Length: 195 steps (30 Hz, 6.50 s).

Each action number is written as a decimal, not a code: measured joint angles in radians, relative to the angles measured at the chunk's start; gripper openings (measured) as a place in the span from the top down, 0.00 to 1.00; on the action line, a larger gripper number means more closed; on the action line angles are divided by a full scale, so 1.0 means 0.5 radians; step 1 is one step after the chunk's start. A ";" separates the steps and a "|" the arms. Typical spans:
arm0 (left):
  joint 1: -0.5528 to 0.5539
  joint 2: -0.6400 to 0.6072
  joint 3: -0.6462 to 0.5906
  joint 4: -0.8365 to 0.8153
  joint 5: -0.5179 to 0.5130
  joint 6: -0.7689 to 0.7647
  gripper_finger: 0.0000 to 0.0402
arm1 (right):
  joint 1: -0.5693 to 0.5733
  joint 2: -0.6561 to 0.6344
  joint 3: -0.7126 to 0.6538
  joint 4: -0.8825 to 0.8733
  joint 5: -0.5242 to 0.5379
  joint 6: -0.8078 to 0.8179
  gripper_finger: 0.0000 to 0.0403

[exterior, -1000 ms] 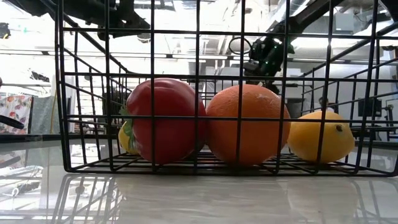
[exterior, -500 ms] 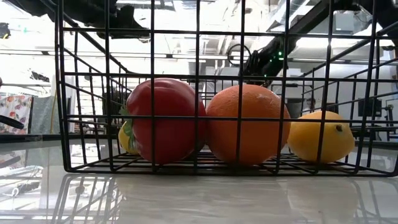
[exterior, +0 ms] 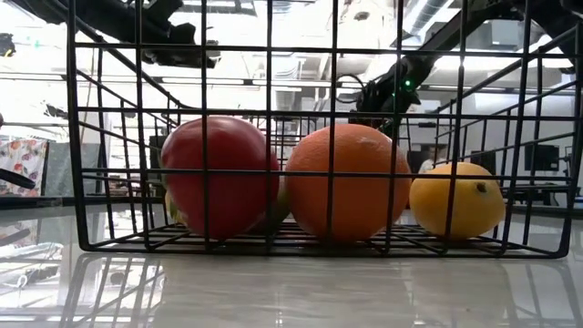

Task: Sort produce into baskets
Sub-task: Put the red chili pepper into the top wire basket

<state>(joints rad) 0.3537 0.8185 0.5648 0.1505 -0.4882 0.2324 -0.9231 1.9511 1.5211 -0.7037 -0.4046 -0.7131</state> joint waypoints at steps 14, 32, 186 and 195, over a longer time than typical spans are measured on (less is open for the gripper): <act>0.322 0.089 -0.209 -0.068 0.194 0.040 0.44 | -0.133 0.009 -0.341 0.619 -0.346 -0.023 0.23; 1.000 0.654 -0.459 0.458 1.015 -0.250 0.44 | -0.114 0.009 -0.471 0.845 -0.350 -0.062 0.23; 0.392 1.065 -0.153 0.452 -0.466 -0.037 0.44 | 0.897 -0.771 -0.468 0.289 0.472 0.596 0.89; 0.392 0.972 -0.153 0.384 -0.579 -0.050 0.44 | 1.252 -0.776 -0.469 0.118 0.172 0.382 0.88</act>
<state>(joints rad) 0.5499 1.3043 0.4885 0.3426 -0.7775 0.2075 -0.2970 1.5631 1.2866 -0.6446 -0.3184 -0.5222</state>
